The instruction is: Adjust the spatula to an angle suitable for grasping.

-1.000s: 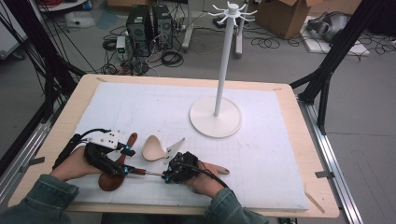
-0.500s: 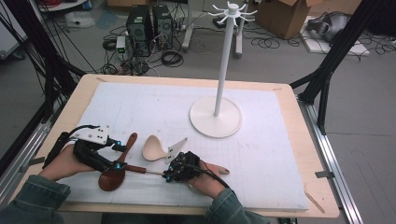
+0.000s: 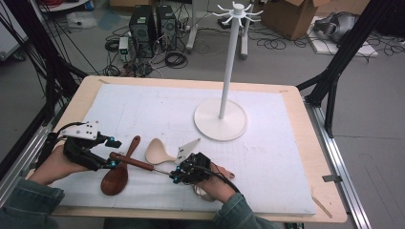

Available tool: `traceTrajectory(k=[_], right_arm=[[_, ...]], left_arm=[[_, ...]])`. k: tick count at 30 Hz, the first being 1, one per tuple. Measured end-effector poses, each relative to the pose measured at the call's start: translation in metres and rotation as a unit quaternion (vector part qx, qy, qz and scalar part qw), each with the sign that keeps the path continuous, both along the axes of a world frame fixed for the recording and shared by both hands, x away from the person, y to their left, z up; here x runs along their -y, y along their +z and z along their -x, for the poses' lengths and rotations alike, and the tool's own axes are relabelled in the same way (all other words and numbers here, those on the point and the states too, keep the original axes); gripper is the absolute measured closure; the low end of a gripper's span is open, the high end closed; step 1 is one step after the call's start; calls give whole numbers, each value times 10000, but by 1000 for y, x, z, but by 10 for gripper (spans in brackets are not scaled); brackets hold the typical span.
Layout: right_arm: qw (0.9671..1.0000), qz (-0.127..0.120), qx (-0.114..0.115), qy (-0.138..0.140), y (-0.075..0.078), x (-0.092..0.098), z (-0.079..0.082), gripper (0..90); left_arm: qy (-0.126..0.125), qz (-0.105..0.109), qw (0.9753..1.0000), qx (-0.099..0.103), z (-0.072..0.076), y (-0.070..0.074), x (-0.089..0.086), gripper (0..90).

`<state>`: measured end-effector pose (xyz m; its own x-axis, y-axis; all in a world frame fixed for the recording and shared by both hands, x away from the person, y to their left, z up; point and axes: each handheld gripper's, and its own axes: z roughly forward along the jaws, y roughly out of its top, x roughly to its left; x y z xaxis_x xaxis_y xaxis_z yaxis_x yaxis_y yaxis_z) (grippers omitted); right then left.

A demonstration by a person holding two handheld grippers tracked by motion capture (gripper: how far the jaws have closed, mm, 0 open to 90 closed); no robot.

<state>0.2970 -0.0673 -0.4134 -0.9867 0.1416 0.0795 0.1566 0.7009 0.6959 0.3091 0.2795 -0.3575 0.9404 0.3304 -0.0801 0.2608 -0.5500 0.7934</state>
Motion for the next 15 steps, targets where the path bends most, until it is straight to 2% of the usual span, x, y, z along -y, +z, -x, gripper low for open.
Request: traceTrajectory(k=[7,15], right_arm=[[9996,-204,-15,-205,8,6,0,845],[9980,-476,5,-407,23,6,-1,845]], left_arm=[[80,109,9999,13,-1,2,1,338],[27,221,9998,8,-6,6,21,366]])
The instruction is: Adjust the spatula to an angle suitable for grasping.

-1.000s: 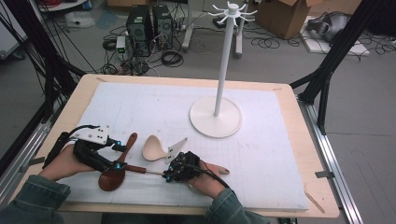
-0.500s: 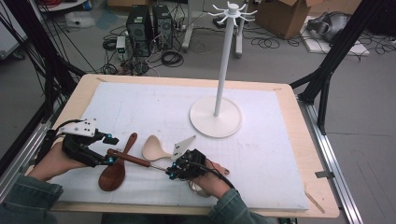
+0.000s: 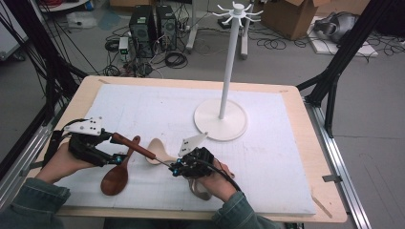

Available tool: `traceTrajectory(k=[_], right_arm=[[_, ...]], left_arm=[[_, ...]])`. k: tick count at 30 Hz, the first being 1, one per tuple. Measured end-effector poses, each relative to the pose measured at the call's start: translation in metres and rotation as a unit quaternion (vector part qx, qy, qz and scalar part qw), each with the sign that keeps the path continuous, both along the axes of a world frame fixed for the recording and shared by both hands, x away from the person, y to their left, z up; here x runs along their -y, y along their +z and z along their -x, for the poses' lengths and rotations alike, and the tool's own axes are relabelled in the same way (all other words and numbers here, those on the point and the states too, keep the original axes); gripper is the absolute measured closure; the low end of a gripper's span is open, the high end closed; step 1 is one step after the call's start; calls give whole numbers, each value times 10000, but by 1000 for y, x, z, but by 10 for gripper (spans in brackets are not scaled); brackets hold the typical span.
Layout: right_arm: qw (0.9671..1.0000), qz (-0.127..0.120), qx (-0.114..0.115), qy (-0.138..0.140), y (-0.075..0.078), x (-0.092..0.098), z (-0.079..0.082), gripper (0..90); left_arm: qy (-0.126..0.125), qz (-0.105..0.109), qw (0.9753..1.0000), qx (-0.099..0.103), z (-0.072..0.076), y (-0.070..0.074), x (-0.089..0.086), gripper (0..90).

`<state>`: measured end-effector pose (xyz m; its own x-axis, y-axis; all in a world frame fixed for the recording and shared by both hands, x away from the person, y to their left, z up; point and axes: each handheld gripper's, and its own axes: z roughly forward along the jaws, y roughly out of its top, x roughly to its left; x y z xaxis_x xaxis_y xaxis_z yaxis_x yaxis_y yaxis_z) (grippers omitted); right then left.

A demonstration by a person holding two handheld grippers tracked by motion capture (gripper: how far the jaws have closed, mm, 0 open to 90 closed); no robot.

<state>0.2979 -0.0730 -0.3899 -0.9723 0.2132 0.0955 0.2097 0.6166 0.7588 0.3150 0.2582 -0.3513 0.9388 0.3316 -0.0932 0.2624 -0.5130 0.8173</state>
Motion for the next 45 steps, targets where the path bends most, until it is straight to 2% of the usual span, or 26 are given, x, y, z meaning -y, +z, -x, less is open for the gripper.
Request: traceTrajectory(k=[4,12,21,24,29,31,36,41,45], right_arm=[[9999,-102,13,-132,4,-1,-3,845],[9979,-322,-141,-553,6,-2,-10,845],[9957,-462,-254,-756,4,-4,-12,844],[9956,-493,-247,-755,3,-5,-13,844],[9945,-584,-378,-788,2,-4,-16,838],[9945,-622,-399,-739,2,-3,-18,834],[9936,-739,-616,-584,3,-1,-23,825],[9941,-765,-516,-566,9,-2,-23,831],[9940,-818,-470,-553,17,-6,-23,827]], left_arm=[[-8,90,9999,-45,-4,2,10,385],[92,311,9995,-39,-10,9,27,424],[511,563,9971,-31,-19,17,44,481],[535,606,9967,-32,-20,18,48,503],[607,671,9958,-122,-21,19,49,522],[581,709,9957,-163,-22,20,48,529],[539,879,9944,-236,-23,23,49,550],[531,1022,9932,-161,-25,33,50,562],[502,1049,9932,-52,-26,46,52,577]])
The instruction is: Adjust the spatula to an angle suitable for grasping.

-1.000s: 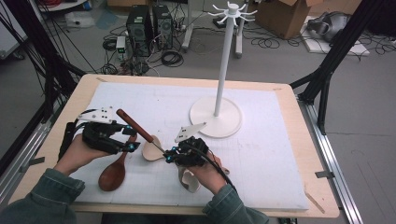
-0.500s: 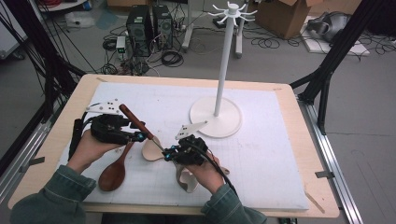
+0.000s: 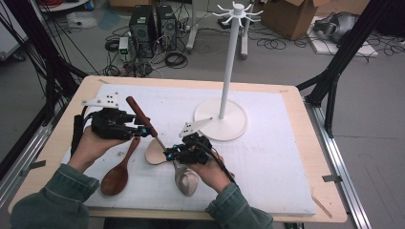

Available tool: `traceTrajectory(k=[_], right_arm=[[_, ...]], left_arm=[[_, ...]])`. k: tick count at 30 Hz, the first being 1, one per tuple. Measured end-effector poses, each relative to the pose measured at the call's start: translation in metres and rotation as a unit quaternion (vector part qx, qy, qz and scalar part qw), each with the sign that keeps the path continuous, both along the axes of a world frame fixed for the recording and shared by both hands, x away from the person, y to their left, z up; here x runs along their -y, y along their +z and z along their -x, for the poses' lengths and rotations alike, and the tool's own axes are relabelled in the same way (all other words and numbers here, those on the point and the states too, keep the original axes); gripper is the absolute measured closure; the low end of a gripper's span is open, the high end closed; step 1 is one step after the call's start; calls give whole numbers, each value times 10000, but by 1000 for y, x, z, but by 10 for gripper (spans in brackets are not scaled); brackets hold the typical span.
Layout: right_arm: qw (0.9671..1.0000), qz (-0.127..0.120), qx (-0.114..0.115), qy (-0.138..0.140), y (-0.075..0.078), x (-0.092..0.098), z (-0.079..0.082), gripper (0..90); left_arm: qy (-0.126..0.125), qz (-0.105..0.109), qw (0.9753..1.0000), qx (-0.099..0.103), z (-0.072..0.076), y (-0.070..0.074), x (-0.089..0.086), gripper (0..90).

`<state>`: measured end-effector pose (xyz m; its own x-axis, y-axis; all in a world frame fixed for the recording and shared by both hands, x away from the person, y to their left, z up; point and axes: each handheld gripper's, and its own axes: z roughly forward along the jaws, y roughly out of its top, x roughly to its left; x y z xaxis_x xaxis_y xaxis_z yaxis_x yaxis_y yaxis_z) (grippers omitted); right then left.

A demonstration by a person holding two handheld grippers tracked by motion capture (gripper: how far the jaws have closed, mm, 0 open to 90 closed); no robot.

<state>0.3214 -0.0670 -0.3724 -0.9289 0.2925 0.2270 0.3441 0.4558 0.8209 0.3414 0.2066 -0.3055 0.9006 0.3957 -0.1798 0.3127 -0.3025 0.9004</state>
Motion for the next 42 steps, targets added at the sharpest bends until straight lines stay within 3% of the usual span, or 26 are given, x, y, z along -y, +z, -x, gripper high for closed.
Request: traceTrajectory(k=[15,18,21,25,27,30,37,42], right_arm=[[9995,-141,171,-207,5,-3,-1,836],[9995,-240,154,-119,6,-2,-2,832],[9992,-394,-64,82,6,1,-5,788],[9977,-596,-158,269,9,2,-9,786],[9964,-763,-139,343,11,3,-12,802],[9964,-762,-41,370,16,3,-12,830],[9978,-640,191,-8,18,0,-5,838],[9963,-741,353,-251,22,-2,-2,840]], left_arm=[[102,168,9998,105,-2,12,10,613],[-60,260,9996,-2,-3,15,10,648],[-238,382,9990,-67,-3,16,11,667],[-486,507,9974,-140,-3,17,12,689],[-579,522,9968,-151,-3,19,13,697],[-594,530,9968,-108,-3,21,15,699],[-329,411,9986,76,-1,21,17,674],[-391,343,9986,96,0,22,21,679]])
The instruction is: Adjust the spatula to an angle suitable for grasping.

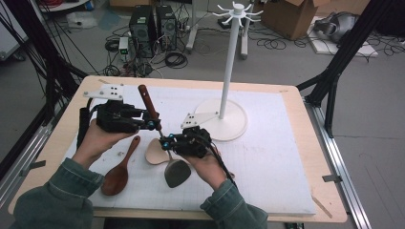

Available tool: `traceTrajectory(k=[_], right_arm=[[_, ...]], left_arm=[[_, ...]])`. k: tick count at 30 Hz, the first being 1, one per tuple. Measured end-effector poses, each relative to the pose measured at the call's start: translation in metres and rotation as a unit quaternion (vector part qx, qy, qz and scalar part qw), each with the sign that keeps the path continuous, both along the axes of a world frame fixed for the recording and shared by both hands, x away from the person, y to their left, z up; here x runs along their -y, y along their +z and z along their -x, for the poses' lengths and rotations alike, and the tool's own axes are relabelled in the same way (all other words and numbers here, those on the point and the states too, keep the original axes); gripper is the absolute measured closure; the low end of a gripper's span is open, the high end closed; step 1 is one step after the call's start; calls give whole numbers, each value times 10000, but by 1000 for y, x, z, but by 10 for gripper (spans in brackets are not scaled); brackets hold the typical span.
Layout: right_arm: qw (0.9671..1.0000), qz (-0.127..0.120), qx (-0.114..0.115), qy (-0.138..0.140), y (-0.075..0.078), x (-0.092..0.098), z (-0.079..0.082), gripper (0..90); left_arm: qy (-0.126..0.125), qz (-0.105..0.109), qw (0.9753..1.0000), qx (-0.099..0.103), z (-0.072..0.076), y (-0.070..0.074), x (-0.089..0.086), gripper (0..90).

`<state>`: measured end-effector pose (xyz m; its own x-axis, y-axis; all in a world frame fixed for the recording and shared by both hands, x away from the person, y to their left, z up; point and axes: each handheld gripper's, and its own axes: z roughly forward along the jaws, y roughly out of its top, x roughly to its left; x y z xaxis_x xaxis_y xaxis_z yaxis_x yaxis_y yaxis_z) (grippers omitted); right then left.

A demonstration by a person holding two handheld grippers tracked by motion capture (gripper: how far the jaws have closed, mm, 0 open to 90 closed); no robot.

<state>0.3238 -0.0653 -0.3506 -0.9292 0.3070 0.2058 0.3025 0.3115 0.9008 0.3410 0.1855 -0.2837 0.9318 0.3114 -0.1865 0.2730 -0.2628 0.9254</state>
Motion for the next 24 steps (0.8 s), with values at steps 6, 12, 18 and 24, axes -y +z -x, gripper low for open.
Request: traceTrajectory(k=[6,12,18,24], right_arm=[[9998,-98,-3,165,3,1,0,822],[9990,-288,-8,337,9,7,-2,825],[9986,-331,-29,407,10,7,-1,833],[9952,-626,-185,734,9,9,-5,777]], left_arm=[[-292,148,9994,-123,0,3,1,721],[-510,224,9983,-144,0,4,4,731],[-600,255,9978,-142,0,4,6,732],[-764,206,9968,-77,2,7,8,733]])
